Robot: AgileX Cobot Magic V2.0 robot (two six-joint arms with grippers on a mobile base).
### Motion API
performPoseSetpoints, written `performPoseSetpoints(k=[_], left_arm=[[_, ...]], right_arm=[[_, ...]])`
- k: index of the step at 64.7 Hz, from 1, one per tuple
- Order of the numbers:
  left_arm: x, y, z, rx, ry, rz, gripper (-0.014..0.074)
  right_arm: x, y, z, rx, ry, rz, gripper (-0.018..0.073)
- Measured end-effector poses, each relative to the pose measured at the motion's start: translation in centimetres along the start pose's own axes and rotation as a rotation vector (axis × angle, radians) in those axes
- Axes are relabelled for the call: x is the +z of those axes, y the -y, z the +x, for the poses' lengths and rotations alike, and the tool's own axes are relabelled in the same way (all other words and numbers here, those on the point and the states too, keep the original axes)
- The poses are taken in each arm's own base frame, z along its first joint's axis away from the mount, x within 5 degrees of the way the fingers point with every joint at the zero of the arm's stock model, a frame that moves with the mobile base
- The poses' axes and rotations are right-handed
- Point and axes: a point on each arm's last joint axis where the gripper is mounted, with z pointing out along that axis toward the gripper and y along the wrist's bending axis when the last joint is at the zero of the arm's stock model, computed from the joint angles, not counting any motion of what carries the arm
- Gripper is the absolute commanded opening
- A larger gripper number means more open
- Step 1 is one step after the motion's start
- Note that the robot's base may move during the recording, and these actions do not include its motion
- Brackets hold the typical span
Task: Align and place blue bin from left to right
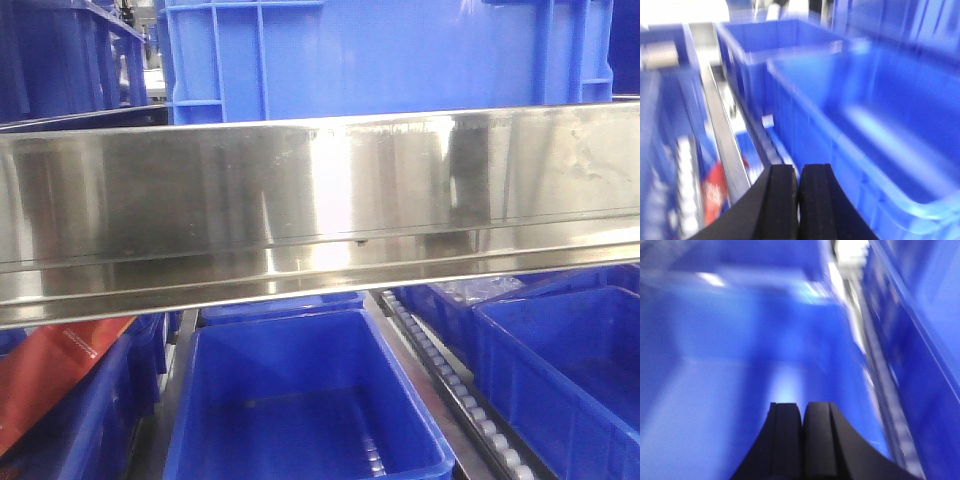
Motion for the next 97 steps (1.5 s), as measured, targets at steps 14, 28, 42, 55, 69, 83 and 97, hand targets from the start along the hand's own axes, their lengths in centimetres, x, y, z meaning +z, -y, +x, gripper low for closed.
performPoseSetpoints(k=[14,28,42,55,69,83,97], left_arm=[[-3.2,-0.3,0.4,0.005,0.072,-0.003,0.0001],[-6.0,-0.6,3.0,0.018,0.142,-0.003,0.0001],[-8.7,-0.9,7.0,0.021,0.235,0.009,0.0001],[-11.2,-1.1,11.1,0.004,0.279,0.021,0.0001],[-14.1,-1.5,14.7,-0.011,0.342,0.025,0.0001],[-15.2,-1.7,17.1,-0.019,0.285,0.015,0.0001],[-15.1,-1.8,17.3,-0.021,0.263,0.014,0.0001]], right_arm=[[-6.2,0.8,1.9,-0.009,0.088,-0.011,-0.0087],[-12.5,1.6,4.9,-0.002,0.157,-0.024,-0.0087],[-16.8,2.2,10.4,-0.002,0.178,-0.035,-0.0087],[-19.3,2.4,16.7,0.005,0.206,-0.053,-0.0087],[-21.2,2.6,22.4,0.012,0.28,-0.067,-0.0087],[-21.8,2.6,26.5,0.015,0.332,-0.075,-0.0087],[-22.0,2.6,27.3,0.017,0.361,-0.077,-0.0088]])
